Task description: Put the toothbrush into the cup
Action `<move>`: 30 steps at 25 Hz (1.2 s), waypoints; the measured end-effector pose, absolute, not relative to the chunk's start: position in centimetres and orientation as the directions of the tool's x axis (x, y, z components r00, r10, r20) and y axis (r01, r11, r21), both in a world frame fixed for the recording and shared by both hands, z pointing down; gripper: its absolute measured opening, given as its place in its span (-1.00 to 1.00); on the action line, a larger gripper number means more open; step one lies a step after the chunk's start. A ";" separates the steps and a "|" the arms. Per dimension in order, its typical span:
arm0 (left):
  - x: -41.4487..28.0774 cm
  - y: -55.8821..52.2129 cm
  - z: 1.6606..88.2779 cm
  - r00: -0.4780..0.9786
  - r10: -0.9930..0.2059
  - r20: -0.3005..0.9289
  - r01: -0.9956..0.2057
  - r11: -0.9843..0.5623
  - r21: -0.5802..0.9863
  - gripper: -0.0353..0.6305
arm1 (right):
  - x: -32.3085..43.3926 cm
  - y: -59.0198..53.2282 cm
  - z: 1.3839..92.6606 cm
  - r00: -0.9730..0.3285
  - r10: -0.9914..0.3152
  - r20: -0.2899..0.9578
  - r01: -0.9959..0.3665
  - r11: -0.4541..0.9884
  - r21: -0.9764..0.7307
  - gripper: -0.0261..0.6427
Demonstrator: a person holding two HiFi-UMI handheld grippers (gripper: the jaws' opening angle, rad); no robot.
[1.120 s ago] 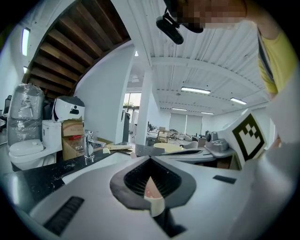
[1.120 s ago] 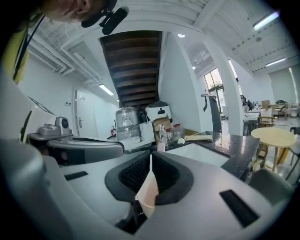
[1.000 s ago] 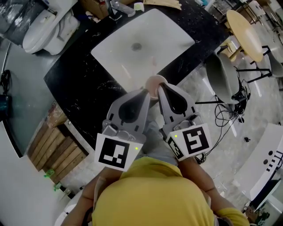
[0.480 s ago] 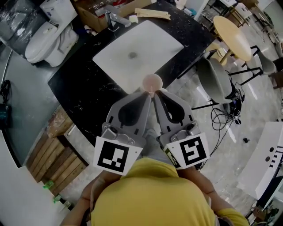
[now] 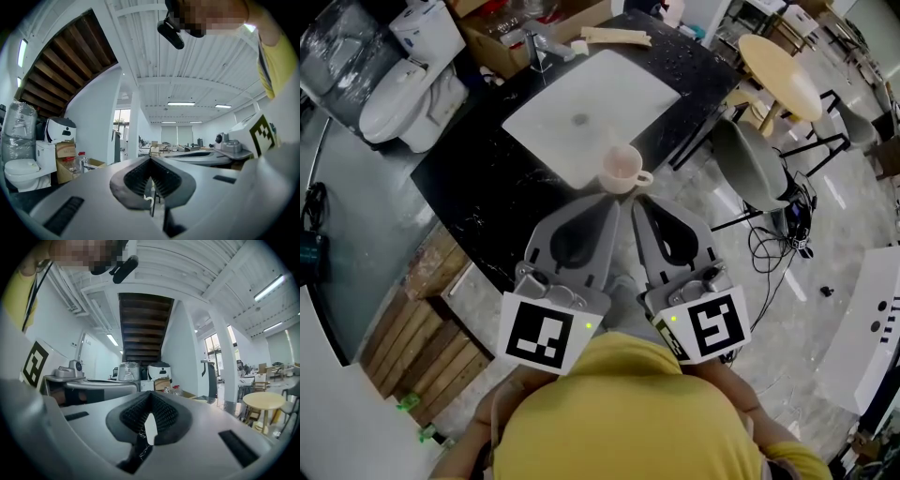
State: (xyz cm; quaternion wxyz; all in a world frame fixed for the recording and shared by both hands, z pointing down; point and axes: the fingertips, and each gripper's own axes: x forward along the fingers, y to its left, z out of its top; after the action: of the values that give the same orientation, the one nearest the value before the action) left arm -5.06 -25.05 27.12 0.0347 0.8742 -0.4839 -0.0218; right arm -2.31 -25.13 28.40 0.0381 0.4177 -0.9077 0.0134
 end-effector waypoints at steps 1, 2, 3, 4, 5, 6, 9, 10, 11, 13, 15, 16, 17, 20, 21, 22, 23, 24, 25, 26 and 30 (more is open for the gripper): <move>-4.9 -24.7 27.0 0.534 -0.845 -0.009 -0.842 -0.533 0.080 -0.86 | -2.2 -24.8 28.3 -0.646 -0.759 0.075 -0.761 0.649 0.009 -0.88; -4.8 -24.3 26.9 0.537 -0.843 -0.012 -0.840 -0.537 0.078 -0.86 | -2.1 -24.4 28.1 -0.644 -0.762 0.069 -0.763 0.646 0.010 -0.88; -4.7 -24.0 26.8 0.539 -0.842 -0.014 -0.839 -0.539 0.077 -0.86 | -2.0 -24.1 28.0 -0.641 -0.764 0.065 -0.766 0.643 0.013 -0.88; -4.6 -23.7 26.8 0.541 -0.841 -0.015 -0.838 -0.540 0.075 -0.86 | -1.9 -23.7 27.9 -0.639 -0.766 0.065 -0.767 0.642 0.017 -0.88; -4.6 -23.4 26.7 0.541 -0.841 -0.017 -0.838 -0.541 0.073 -0.86 | -1.9 -23.4 27.9 -0.638 -0.767 0.068 -0.767 0.641 0.021 -0.88; -4.5 -23.1 26.6 0.542 -0.840 -0.019 -0.838 -0.541 0.071 -0.86 | -1.8 -23.2 28.0 -0.638 -0.766 0.071 -0.767 0.641 0.023 -0.88; -4.3 -22.3 26.7 0.544 -0.839 -0.020 -0.836 -0.544 0.069 -0.86 | -1.8 -22.4 28.3 -0.643 -0.762 0.081 -0.763 0.646 0.015 -0.88; -4.2 -22.2 26.8 0.545 -0.838 -0.020 -0.836 -0.545 0.070 -0.86 | -1.9 -22.2 28.4 -0.644 -0.761 0.082 -0.762 0.647 0.013 -0.88; -4.2 -22.1 26.8 0.545 -0.838 -0.019 -0.836 -0.545 0.071 -0.86 | -1.9 -22.0 28.4 -0.644 -0.760 0.081 -0.762 0.647 0.012 -0.88; -4.2 -21.9 27.0 0.542 -0.840 -0.020 -0.837 -0.542 0.075 -0.86 | -1.9 -21.8 28.5 -0.644 -0.761 0.079 -0.762 0.647 0.013 -0.88; -4.2 -21.8 27.2 0.538 -0.843 -0.020 -0.839 -0.538 0.081 -0.86 | -1.7 -21.7 28.6 -0.644 -0.761 0.078 -0.762 0.647 0.014 -0.88; -4.2 -21.7 27.3 0.536 -0.844 -0.019 -0.841 -0.535 0.082 -0.86 | -1.7 -21.7 28.6 -0.645 -0.761 0.077 -0.762 0.647 0.014 -0.88; -4.2 -21.7 27.4 0.534 -0.845 -0.019 -0.841 -0.534 0.082 -0.86 | -1.6 -21.7 28.6 -0.645 -0.760 0.077 -0.761 0.648 0.013 -0.88; -4.0 -21.7 27.8 0.536 -0.844 -0.016 -0.841 -0.536 0.080 -0.86 | -1.6 -21.7 28.7 -0.647 -0.758 0.077 -0.760 0.650 0.012 -0.88; -4.0 -21.6 27.9 0.537 -0.844 -0.015 -0.840 -0.536 0.082 -0.86 | -1.6 -21.7 28.7 -0.648 -0.758 0.078 -0.759 0.650 0.012 -0.88; -4.0 -21.6 27.9 0.537 -0.844 -0.013 -0.840 -0.536 0.087 -0.86 | -1.6 -21.7 28.7 -0.648 -0.757 0.078 -0.759 0.651 0.011 -0.88; -4.0 -21.6 28.0 0.536 -0.844 -0.011 -0.840 -0.535 0.091 -0.86 | -1.7 -21.8 28.6 -0.649 -0.757 0.078 -0.758 0.652 0.011 -0.88; -4.0 -21.7 28.0 0.535 -0.845 -0.011 -0.841 -0.534 0.093 -0.86 | -1.7 -21.8 28.6 -0.650 -0.756 0.077 -0.757 0.653 0.011 -0.88; -3.9 -21.7 28.0 0.535 -0.845 -0.012 -0.841 -0.533 0.092 -0.86 | -1.7 -21.9 28.6 -0.651 -0.755 0.076 -0.757 0.654 0.012 -0.88; -3.9 -21.7 27.9 0.535 -0.845 -0.014 -0.841 -0.534 0.090 -0.86 | -1.7 -21.9 28.5 -0.652 -0.755 0.074 -0.756 0.654 0.012 -0.88; -3.7 -21.7 27.8 0.533 -0.846 -0.021 -0.841 -0.533 0.090 -0.86 | -1.5 -21.8 28.6 -0.651 -0.755 0.074 -0.757 0.654 0.012 -0.88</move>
State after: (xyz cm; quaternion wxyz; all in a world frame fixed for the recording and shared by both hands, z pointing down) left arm -3.67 -21.68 27.85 0.0343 0.8750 -0.4820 -0.0310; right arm -1.47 -21.79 28.62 0.0361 0.4161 -0.9086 0.0100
